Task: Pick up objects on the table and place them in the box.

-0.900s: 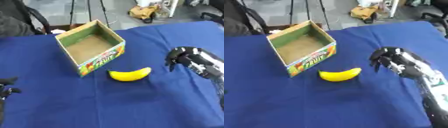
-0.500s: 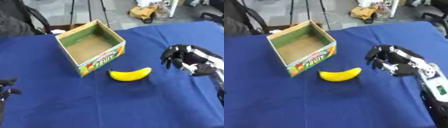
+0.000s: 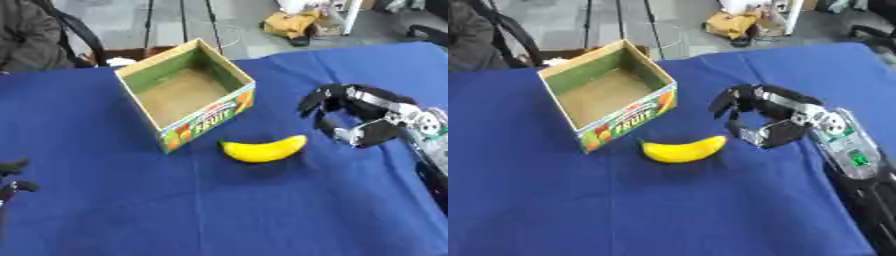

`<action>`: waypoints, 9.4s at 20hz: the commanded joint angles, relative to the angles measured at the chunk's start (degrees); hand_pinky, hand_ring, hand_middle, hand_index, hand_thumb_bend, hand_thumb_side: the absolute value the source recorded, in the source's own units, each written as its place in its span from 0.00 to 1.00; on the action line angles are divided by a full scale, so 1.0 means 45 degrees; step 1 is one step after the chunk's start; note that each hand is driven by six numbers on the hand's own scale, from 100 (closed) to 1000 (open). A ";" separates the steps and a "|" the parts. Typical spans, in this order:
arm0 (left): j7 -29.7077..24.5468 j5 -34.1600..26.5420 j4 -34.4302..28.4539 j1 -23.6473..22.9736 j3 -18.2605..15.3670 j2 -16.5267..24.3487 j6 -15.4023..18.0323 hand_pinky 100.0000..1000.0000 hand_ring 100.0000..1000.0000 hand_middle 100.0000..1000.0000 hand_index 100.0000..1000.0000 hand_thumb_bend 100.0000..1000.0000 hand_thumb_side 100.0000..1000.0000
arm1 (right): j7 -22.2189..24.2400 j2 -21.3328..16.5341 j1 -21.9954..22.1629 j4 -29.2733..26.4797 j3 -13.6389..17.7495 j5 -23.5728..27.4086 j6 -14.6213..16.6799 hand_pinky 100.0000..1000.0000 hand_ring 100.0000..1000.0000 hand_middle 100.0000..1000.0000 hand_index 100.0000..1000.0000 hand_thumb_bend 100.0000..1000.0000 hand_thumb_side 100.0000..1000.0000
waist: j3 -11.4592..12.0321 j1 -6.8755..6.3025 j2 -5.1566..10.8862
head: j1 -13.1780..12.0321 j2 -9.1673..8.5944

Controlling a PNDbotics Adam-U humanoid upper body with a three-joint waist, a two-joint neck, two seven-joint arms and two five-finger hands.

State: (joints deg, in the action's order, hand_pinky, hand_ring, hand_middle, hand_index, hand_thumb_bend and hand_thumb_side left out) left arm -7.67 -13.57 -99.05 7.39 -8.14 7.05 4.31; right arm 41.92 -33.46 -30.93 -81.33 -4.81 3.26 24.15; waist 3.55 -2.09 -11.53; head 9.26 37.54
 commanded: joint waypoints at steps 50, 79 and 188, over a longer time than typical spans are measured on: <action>-0.0325 0.0130 -0.0113 0.0070 0.0144 0.0032 -0.0058 0.43 0.73 0.43 0.50 0.17 1.00 | 0.0448 0.1389 -0.1201 0.1979 -0.2199 -0.7897 0.6181 0.83 0.81 0.82 0.86 0.00 0.24 | 0.0219 -0.0014 0.0134 | 0.0382 -0.0087; -0.0354 0.0134 -0.0107 0.0045 0.0136 0.0035 -0.0027 0.43 0.74 0.43 0.50 0.17 1.00 | -0.2820 0.1480 -0.1157 0.3284 -0.1875 -1.2484 0.6181 0.75 0.73 0.72 0.79 0.00 0.19 | 0.0167 -0.0063 0.0149 | 0.0394 -0.0079; -0.0959 0.0235 0.0071 0.0543 0.0602 -0.0002 -0.0249 0.43 0.74 0.42 0.50 0.17 1.00 | -0.1366 -0.0011 -0.0706 -0.1173 0.0342 -0.0602 0.1612 0.55 0.66 0.68 0.74 0.00 0.37 | -0.0060 0.0060 -0.0217 | -0.0071 -0.2015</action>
State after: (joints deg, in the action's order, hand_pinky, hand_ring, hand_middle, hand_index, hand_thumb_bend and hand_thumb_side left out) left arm -12.49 -12.93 -98.16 9.65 -4.63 6.06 2.99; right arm 33.88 -33.04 -33.44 -84.43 -4.22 -1.61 32.00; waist 2.91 -1.99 -13.38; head 9.60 28.19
